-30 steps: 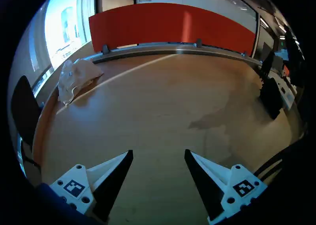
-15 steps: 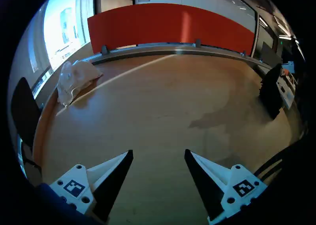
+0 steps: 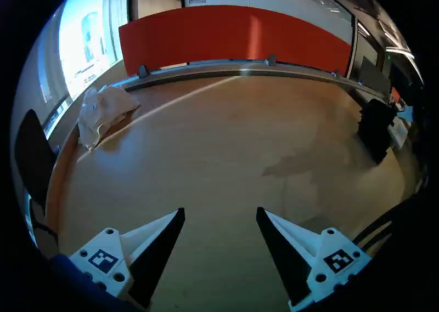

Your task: Fold towel

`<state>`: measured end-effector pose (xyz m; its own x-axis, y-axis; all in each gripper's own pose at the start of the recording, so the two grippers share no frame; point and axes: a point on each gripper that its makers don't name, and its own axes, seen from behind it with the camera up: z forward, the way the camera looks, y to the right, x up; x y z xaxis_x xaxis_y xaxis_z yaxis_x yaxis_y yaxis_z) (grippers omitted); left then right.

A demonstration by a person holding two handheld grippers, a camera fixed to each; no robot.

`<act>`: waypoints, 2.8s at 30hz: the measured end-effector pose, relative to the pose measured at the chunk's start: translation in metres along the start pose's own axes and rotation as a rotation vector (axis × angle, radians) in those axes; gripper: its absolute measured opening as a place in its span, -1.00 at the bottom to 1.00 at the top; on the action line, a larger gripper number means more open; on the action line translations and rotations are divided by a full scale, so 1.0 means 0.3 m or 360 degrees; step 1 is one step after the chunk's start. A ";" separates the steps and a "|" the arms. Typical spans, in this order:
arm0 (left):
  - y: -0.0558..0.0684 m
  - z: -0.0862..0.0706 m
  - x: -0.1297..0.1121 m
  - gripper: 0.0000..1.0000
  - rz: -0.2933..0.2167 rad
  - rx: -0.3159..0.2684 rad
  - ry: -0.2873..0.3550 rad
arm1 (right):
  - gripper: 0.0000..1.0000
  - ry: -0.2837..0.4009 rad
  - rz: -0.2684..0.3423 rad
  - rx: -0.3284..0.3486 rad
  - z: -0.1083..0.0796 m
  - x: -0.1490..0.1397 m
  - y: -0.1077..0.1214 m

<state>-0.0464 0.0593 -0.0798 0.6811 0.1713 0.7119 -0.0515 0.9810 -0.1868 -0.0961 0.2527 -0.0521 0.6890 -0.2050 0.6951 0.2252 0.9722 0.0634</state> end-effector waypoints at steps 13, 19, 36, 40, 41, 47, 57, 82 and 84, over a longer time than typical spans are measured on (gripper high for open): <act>-0.011 -0.021 -0.012 0.93 0.0008 0.0012 0.0000 | -0.90 -0.0149 0.0117 -0.0057 0.054 -0.185 0.041; -0.011 -0.025 -0.014 0.94 0.0014 0.0015 -0.0001 | -0.90 -0.0189 0.0124 -0.0073 0.079 -0.215 0.047; -0.017 -0.030 -0.031 0.94 0.0033 0.0021 -0.0017 | -0.88 -0.0313 0.0157 -0.0101 0.157 -0.314 0.045; -0.015 -0.029 -0.029 0.94 0.0033 0.0020 -0.0014 | -0.80 -0.0301 0.0156 -0.0119 0.148 -0.306 0.050; -0.015 -0.028 -0.028 0.94 0.0031 0.0020 -0.0013 | -0.78 -0.0298 0.0156 -0.0122 0.144 -0.305 0.050; -0.012 -0.027 -0.026 0.94 0.0022 0.0014 -0.0009 | -0.68 -0.0287 0.0136 -0.0156 0.114 -0.306 0.058; -0.008 -0.024 -0.017 0.94 0.0017 0.0007 0.0000 | 0.62 -0.0199 0.0145 -0.0173 0.068 -0.264 0.044; -0.029 -0.042 0.061 0.93 -0.0001 0.0027 0.0085 | 0.91 0.0409 0.0189 -0.0061 -0.022 0.185 -0.181; -0.033 -0.044 0.074 0.94 -0.0007 0.0031 0.0100 | 0.91 0.0492 0.0206 -0.0071 -0.039 0.233 -0.188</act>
<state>-0.0213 0.0521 -0.0710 0.7260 0.1614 0.6685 -0.0621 0.9835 -0.1700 -0.0525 0.1821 -0.0154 0.8887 -0.1110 0.4448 0.1470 0.9880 -0.0473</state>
